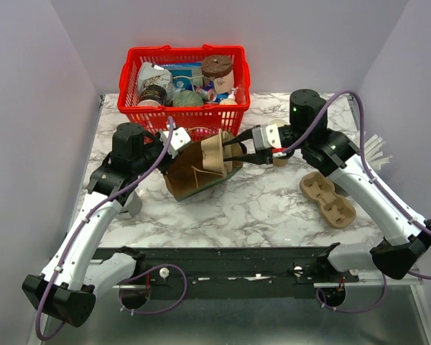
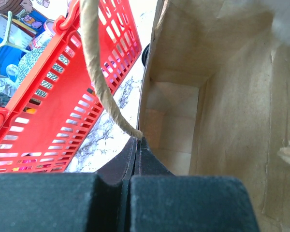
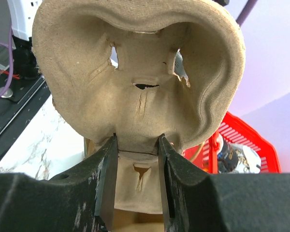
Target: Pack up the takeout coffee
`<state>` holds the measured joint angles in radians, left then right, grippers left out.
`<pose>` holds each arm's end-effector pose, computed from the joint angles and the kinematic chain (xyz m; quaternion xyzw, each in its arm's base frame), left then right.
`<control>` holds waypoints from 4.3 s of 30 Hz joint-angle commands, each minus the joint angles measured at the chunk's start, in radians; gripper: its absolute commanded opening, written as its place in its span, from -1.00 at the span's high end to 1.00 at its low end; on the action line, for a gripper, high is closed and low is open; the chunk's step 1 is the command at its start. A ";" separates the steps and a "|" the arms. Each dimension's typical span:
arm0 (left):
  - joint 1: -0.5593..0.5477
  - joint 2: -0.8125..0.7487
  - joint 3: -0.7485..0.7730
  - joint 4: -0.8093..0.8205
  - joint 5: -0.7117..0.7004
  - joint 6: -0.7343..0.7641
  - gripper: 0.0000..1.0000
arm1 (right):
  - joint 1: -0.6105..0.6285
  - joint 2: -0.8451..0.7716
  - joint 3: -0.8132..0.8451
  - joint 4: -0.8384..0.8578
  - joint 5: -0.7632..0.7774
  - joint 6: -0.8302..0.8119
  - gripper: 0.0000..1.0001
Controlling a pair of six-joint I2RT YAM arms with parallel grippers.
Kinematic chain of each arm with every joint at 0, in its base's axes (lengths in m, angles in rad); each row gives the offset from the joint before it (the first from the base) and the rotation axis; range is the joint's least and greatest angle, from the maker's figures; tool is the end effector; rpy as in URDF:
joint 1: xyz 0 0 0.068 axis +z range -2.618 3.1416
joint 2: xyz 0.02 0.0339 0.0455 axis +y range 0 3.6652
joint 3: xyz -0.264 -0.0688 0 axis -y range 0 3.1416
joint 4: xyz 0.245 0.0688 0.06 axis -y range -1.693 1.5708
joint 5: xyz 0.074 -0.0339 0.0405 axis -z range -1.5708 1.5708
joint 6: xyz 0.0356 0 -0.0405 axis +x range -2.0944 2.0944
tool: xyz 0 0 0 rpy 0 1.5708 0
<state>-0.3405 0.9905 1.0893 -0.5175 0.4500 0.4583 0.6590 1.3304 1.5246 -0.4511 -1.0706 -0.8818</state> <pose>0.1928 -0.0847 0.3750 0.4299 0.7059 -0.1555 0.5411 0.1975 0.1925 0.4529 -0.6979 0.2718 0.3430 0.5669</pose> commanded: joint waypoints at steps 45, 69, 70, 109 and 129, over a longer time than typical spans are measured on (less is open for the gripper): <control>0.011 0.037 0.095 -0.191 0.187 -0.060 0.67 | 0.057 0.049 -0.167 -0.026 0.158 -0.011 0.99; 0.011 -0.067 0.032 -0.085 0.185 -0.210 1.00 | 0.096 0.059 -0.118 -0.143 0.382 -0.118 0.99; 0.011 -0.067 0.032 -0.087 0.187 -0.210 1.00 | 0.096 0.052 -0.125 -0.147 0.379 -0.141 0.99; 0.008 -0.085 -0.020 -0.027 0.223 -0.345 1.00 | 0.372 0.380 0.252 -0.597 1.032 -0.137 0.99; 0.008 -0.102 -0.045 -0.082 0.167 -0.251 1.00 | 0.370 0.307 0.324 -0.655 1.079 -0.029 0.99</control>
<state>-0.3340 0.9001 1.0470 -0.5480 0.6537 0.1658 1.0473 1.7103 1.8587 -1.0950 -0.0219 -0.9596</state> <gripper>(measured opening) 0.014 0.415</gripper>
